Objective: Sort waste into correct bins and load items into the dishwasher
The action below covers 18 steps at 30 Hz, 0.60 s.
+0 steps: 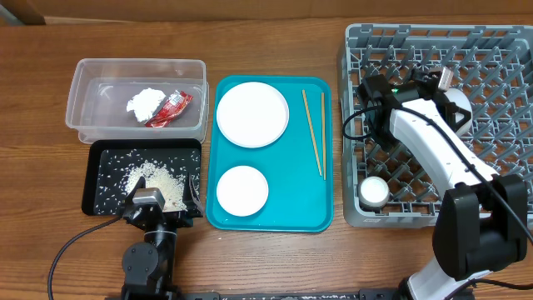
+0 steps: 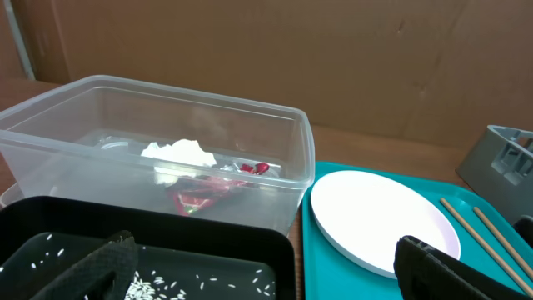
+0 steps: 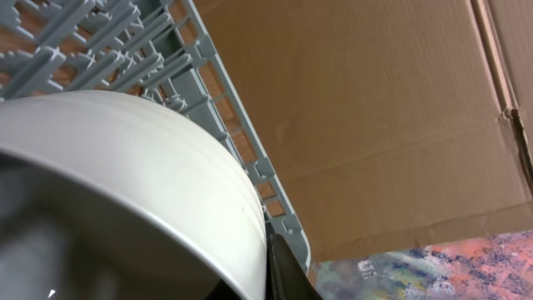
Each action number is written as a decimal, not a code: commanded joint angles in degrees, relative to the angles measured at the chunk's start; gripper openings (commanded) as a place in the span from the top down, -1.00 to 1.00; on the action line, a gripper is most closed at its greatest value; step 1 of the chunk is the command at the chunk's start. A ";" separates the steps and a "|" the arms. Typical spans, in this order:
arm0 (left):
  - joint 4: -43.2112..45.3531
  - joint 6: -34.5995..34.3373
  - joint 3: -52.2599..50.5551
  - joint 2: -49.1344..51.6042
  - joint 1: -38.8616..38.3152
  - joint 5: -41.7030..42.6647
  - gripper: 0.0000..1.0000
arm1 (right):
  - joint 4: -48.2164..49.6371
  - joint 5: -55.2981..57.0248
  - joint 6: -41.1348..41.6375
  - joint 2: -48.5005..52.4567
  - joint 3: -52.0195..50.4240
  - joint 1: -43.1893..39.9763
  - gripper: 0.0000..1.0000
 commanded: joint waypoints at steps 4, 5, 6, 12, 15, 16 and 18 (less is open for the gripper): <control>0.37 -0.85 -0.55 -0.59 0.46 -0.48 -1.00 | 2.21 -1.14 0.24 0.20 0.74 -2.08 0.92; 0.37 -0.85 -0.55 -0.59 0.46 -0.48 -1.00 | 2.62 -1.14 0.24 0.31 0.13 -2.49 0.92; 0.37 -0.85 -0.55 -0.59 0.46 -0.48 -1.00 | 3.13 -1.25 0.22 0.31 -0.61 -2.95 0.92; 0.37 -0.85 -0.55 -0.59 0.46 -0.48 -0.99 | 4.22 -4.74 0.17 0.33 -2.67 -3.85 0.92; 0.37 -0.85 -0.55 -0.59 0.46 -0.48 -1.00 | 4.20 -7.10 0.22 0.33 -2.86 -2.80 0.92; 0.37 -0.85 -0.55 -0.59 0.46 -0.48 -1.00 | 4.28 -7.48 0.24 0.33 -3.21 -2.43 0.92; 0.37 -0.85 -0.55 -0.59 0.46 -0.48 -1.00 | 4.59 -7.34 0.22 0.33 -4.26 -1.84 0.92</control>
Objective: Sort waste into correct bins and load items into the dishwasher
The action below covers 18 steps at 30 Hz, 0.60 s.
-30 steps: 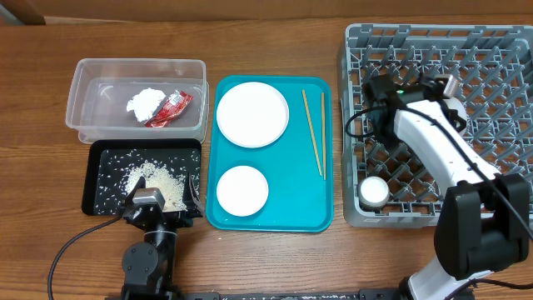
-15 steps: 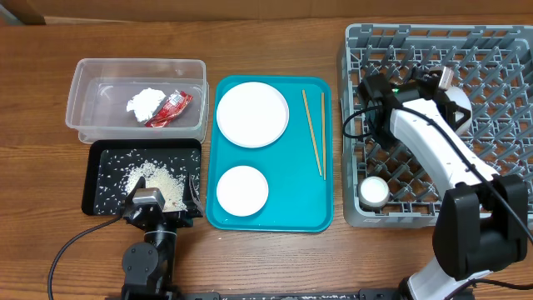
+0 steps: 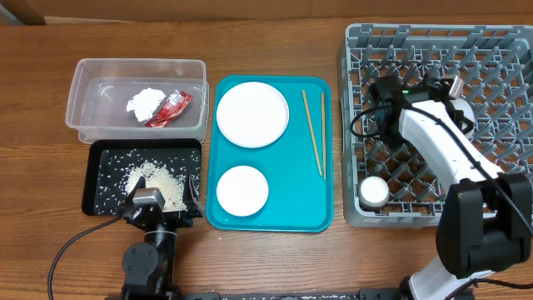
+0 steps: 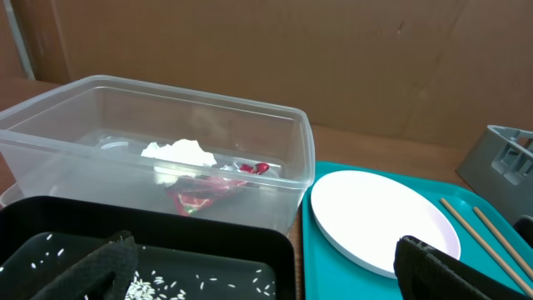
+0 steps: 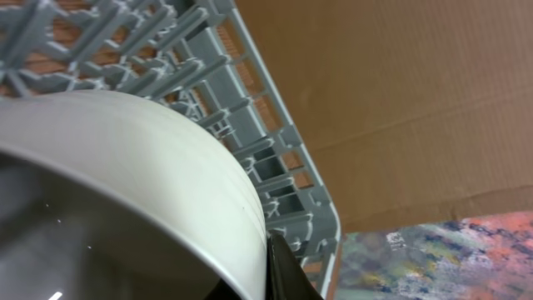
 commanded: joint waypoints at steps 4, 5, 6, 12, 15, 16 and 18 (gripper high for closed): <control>0.37 -0.85 -0.55 -0.59 0.46 -0.52 -1.00 | 1.09 -1.49 0.39 0.24 -2.84 1.49 0.92; 0.37 -0.85 -0.55 -0.59 0.46 -0.50 -1.00 | 1.09 -1.44 0.39 0.24 -2.84 1.51 0.92; 0.37 -0.85 -0.55 -0.59 0.46 -0.50 -1.00 | 1.05 -1.42 0.39 0.24 -2.84 1.62 0.92; 0.37 -0.85 -0.55 -0.59 0.46 -0.50 -1.00 | 0.37 2.82 0.39 0.17 -2.27 1.92 0.92; 0.37 -0.85 -0.55 -0.59 0.46 -0.50 -1.00 | 0.42 5.22 0.39 0.17 -1.25 1.18 0.92; 0.37 -0.85 -0.55 -0.59 0.46 -0.50 -1.00 | 0.70 5.68 0.37 0.17 -0.79 0.81 0.92; 0.37 -0.85 -0.55 -0.59 0.46 -0.50 -1.00 | 2.29 5.66 -0.07 0.17 -0.07 0.24 0.92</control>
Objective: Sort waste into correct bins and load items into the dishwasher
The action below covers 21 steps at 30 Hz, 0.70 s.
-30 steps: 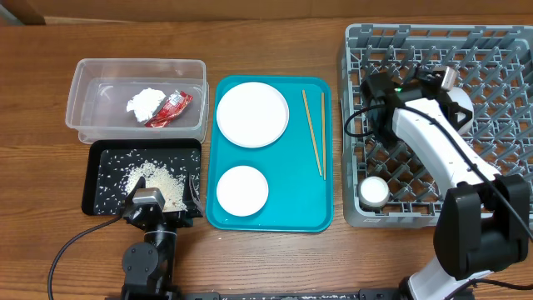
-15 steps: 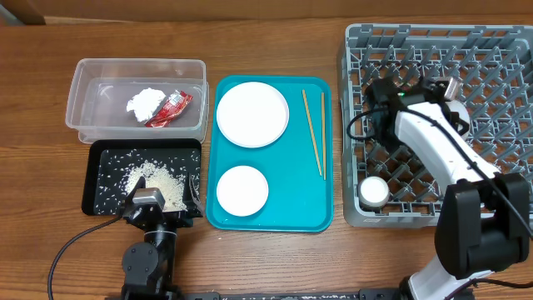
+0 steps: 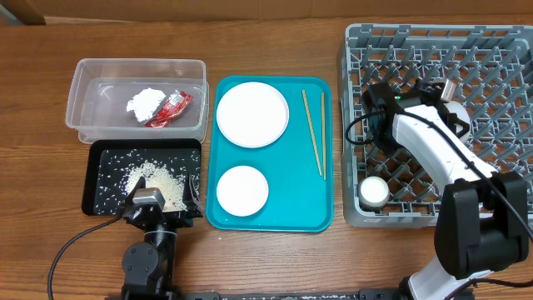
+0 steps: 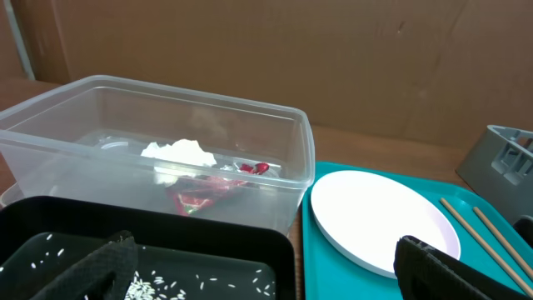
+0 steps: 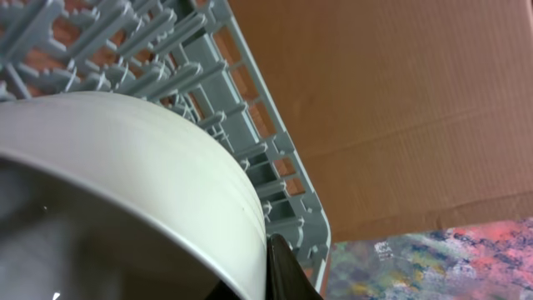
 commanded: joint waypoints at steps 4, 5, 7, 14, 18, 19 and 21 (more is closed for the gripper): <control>0.37 -0.85 -0.55 -0.59 0.46 -0.50 -1.00 | 6.80 1.62 -6.60 0.17 2.21 -1.14 0.92; 0.37 -0.85 -0.55 -0.59 0.46 -0.50 -1.00 | 7.91 1.46 -7.56 0.17 2.19 -1.14 0.92; 0.37 -0.85 -0.55 -0.59 0.46 -0.50 -1.00 | 9.75 1.40 -9.68 0.17 2.16 -1.14 0.92; 0.37 -0.85 -0.55 -0.59 0.46 -0.50 -1.00 | 6.71 -3.02 -9.77 0.17 0.09 -1.14 0.92; 0.37 -0.85 -0.55 -0.59 0.46 -0.52 -1.00 | 6.12 -5.42 -9.77 0.17 -1.66 -0.39 0.92; 0.37 -0.85 -0.55 -0.59 0.46 -0.50 -1.00 | 5.75 -5.70 -9.73 0.17 -1.66 0.02 0.92; 0.37 -0.85 -0.55 -0.59 0.46 -0.50 -1.00 | 5.40 -5.70 -9.57 0.17 -1.66 1.40 0.92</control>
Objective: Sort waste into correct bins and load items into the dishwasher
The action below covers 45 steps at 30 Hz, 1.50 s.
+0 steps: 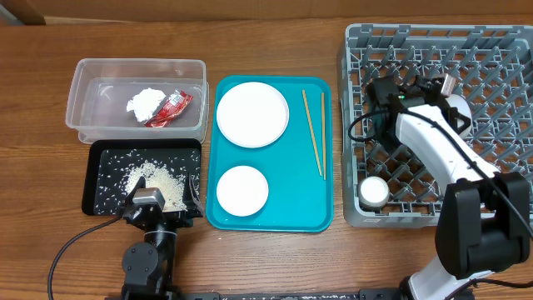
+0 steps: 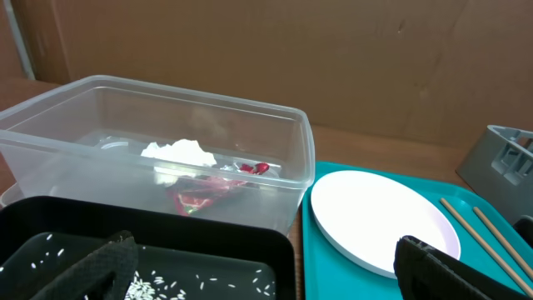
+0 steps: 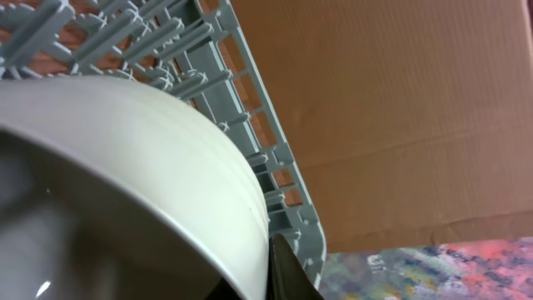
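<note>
My right gripper [image 1: 450,90] is shut on a white bowl [image 1: 457,111] over the grey dishwasher rack [image 1: 500,42]. In the right wrist view the bowl [image 3: 125,183] fills the left side, with one dark fingertip [image 3: 284,268] pressed against its rim and the rack [image 3: 250,108] behind it. On the teal tray [image 1: 291,212] lie a large white plate [image 1: 252,114], a small white plate [image 1: 242,189] and two chopsticks [image 1: 315,133]. My left gripper [image 2: 266,283] rests open at the near edge of the black tray [image 1: 104,158] of rice, holding nothing.
A clear plastic bin [image 1: 83,75] holds a white tissue [image 1: 146,102] and a red wrapper [image 1: 170,108]. A white cup [image 1: 374,192] stands in the rack's near left corner. A cardboard wall stands behind the table.
My right gripper, still shut on the bowl, has shifted a little toward the far side of the rack and the bowl sits at a slightly different angle. The left arm has not moved.
At every earlier moment my right gripper was shut on the white bowl over the middle of the rack, at slightly different places and tilts. It still holds the bowl there. The left gripper, plates, chopsticks and bins stayed put.
</note>
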Each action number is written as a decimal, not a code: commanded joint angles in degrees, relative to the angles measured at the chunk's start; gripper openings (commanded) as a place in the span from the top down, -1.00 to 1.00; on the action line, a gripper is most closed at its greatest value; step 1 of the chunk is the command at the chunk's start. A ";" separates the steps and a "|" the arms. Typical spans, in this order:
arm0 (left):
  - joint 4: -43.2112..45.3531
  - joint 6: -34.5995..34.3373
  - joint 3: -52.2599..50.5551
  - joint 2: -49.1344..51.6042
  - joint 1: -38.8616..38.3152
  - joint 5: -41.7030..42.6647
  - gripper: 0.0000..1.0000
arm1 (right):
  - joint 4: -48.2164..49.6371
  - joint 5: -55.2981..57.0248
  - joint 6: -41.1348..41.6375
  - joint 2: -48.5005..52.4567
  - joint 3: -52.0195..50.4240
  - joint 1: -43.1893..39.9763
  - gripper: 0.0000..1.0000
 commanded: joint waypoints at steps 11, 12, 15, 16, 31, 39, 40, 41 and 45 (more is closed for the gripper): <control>0.37 -0.85 -0.55 -0.59 0.46 -0.50 -1.00 | -7.50 -4.87 5.22 0.17 -1.38 8.28 0.50; 0.37 -0.85 -0.55 -0.59 0.46 -0.50 -1.00 | -9.18 -4.96 8.00 0.17 -1.36 8.66 0.47; 0.37 -0.85 -0.55 -0.59 0.46 -0.50 -1.00 | -14.95 -5.62 14.86 0.15 -0.37 9.84 0.40; 0.37 -0.85 -0.55 -0.59 0.46 -0.50 -1.00 | -16.70 -6.34 16.76 0.13 0.46 10.40 0.38; 0.37 -0.85 -0.55 -0.59 0.46 -0.50 -1.00 | -26.62 -29.88 18.64 -0.70 19.32 25.09 -0.03; 0.37 -0.85 -0.55 -0.59 0.46 -0.52 -1.00 | -8.07 -79.71 -6.47 -1.01 19.87 29.77 -0.40; 0.37 -0.85 -0.55 -0.59 0.46 -0.50 -1.00 | -6.16 -83.67 -7.56 -1.01 19.45 29.99 -0.42; 0.37 -0.85 -0.55 -0.59 0.46 -0.50 -1.00 | -4.00 -86.68 -7.43 -1.01 18.84 30.14 -0.42; 0.37 -0.85 -0.55 -0.59 0.46 -0.52 -1.00 | 1.57 -88.54 -2.23 -0.79 14.43 30.29 -0.37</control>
